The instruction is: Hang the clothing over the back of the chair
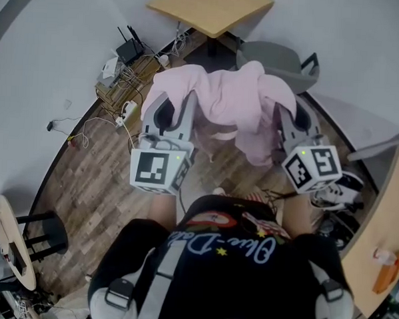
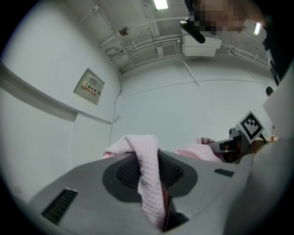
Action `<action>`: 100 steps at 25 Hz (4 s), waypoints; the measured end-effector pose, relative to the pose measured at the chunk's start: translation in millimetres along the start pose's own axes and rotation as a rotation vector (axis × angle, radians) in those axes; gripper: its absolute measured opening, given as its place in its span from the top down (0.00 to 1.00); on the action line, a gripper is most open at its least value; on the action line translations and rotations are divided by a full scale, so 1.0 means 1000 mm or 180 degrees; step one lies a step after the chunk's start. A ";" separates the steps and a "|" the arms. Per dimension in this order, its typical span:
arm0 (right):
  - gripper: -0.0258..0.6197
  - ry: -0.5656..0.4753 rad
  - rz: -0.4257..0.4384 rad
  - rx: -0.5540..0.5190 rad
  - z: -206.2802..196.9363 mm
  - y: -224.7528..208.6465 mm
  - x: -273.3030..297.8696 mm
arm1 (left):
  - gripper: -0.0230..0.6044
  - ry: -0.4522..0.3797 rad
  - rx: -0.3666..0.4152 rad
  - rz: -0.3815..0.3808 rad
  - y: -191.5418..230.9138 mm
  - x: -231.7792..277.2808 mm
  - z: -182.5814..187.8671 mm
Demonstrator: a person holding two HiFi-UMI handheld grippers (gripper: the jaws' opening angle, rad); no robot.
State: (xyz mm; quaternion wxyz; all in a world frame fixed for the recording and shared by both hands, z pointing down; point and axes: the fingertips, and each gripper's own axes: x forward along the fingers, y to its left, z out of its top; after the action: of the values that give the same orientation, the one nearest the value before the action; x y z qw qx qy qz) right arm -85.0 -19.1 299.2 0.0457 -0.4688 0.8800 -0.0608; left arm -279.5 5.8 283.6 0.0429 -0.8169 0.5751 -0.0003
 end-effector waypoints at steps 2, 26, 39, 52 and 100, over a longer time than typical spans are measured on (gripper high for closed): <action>0.90 0.0019 0.0021 0.0009 -0.002 0.002 0.009 | 0.84 0.0014 -0.0022 0.0017 0.007 0.004 -0.002; 0.90 0.0104 0.0768 0.0025 0.032 -0.078 0.149 | 0.84 0.0063 0.0085 0.0640 0.037 0.123 0.019; 0.90 0.0019 0.0908 -0.0049 0.069 -0.152 0.190 | 0.84 -0.0064 0.0203 0.0693 0.017 0.202 0.039; 0.90 -0.0030 0.0617 -0.0045 0.086 -0.242 0.203 | 0.84 -0.0133 0.0107 0.0387 -0.013 0.296 0.040; 0.90 0.0068 -0.0452 -0.0056 0.076 -0.428 0.190 | 0.84 -0.0024 -0.0121 -0.0806 -0.098 0.464 -0.015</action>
State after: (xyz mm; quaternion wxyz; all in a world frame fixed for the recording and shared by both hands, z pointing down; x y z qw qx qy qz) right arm 170.4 -418.6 283.8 0.0278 -0.5298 0.8455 -0.0612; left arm -30.6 -398.8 282.9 0.0291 -0.8837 0.4671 0.0083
